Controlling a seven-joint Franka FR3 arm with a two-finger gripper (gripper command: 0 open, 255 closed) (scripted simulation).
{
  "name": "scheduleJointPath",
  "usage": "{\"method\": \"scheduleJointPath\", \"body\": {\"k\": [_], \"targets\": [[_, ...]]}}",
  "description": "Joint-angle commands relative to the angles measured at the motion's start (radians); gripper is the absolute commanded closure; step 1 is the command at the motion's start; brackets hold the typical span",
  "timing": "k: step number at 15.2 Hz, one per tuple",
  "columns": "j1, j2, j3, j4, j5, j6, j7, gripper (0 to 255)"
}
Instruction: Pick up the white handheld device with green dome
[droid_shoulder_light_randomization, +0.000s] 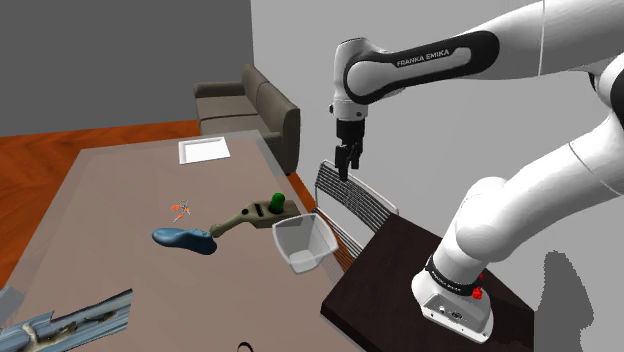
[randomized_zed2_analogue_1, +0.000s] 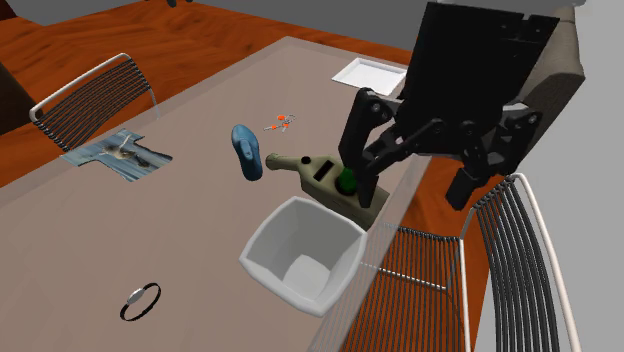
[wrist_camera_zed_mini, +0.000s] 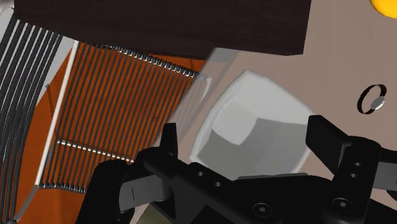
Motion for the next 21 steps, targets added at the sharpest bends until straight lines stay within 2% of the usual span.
{"method": "scheduleJointPath", "body": {"k": [1,11,21], "targets": [[0.001,0.086,0.000,0.024,0.004,0.069,-0.008,0],[0.006,0.474,0.001,0.196,0.026,0.303,-0.046,0],[0.007,0.863,0.007,0.499,0.044,0.410,-0.072,0]]}}
